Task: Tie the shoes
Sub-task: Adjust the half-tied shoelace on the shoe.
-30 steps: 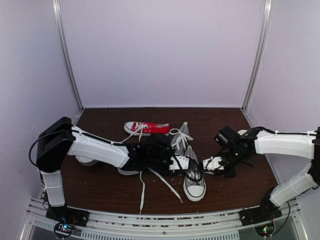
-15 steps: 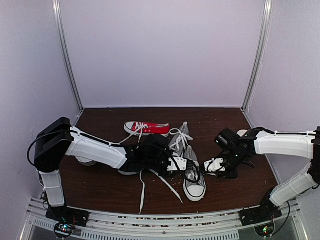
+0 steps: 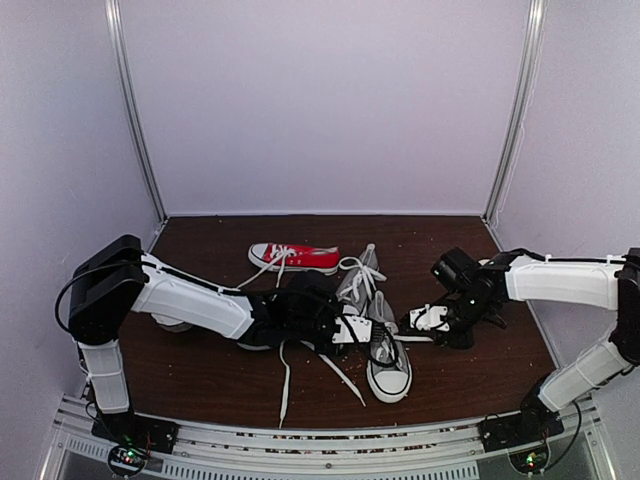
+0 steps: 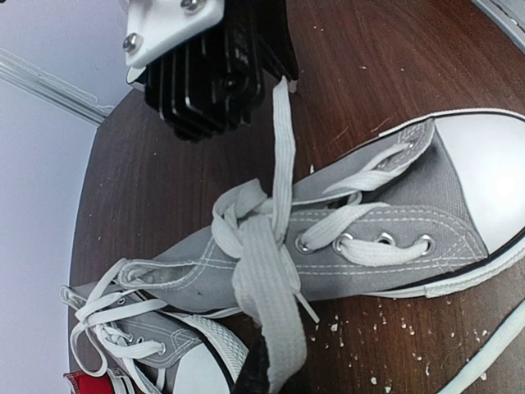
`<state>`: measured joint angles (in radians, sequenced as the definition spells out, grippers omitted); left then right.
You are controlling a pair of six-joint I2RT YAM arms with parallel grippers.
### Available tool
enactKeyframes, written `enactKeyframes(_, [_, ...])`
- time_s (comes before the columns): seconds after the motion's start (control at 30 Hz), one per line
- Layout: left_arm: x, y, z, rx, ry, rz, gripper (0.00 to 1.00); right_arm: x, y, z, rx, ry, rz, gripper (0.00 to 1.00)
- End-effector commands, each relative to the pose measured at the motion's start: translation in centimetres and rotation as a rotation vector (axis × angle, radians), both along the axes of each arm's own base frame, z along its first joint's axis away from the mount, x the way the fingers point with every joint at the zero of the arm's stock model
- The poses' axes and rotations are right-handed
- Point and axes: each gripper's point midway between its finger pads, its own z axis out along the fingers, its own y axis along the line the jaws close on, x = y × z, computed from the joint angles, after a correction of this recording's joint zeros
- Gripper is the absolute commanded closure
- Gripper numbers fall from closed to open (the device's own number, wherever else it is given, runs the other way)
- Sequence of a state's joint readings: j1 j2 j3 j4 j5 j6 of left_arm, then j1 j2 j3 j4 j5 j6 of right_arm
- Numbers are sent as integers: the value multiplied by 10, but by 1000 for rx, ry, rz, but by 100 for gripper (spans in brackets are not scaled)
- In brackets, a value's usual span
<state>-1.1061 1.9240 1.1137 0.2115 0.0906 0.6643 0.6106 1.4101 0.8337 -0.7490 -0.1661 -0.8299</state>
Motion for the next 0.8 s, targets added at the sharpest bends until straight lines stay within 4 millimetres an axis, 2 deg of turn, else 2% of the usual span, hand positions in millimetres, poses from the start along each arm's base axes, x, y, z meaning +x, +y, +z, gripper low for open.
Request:
enactKeyframes(0.0, [7, -13, 19, -66, -22, 9, 100, 7, 9, 2, 25, 5, -7, 94])
enactKeyframes(0.1, [11, -14, 21, -65, -36, 19, 100, 8, 10, 3, 22, 4, -6, 81])
enactKeyframes(0.2, [11, -13, 20, -59, -41, 20, 100, 12, 17, 21, 82, -48, -1, 76])
enactKeyframes(0.3, [11, -13, 20, -57, -42, 18, 100, 16, 36, 52, 233, -117, 9, 70])
enactKeyframes(0.43, [11, -13, 20, -60, -45, 19, 100, 17, 76, 96, 538, -164, 20, 63])
enactKeyframes(0.5, [11, -12, 19, -60, -47, 21, 100, 25, 91, 109, 672, -183, -20, 61])
enactKeyframes(0.6, [11, -10, 18, -55, -48, 26, 100, 26, 108, 113, 792, -135, -21, 59])
enactKeyframes(0.77, [12, -8, 16, -49, -47, 35, 100, 34, 113, 93, 735, -35, -40, 58])
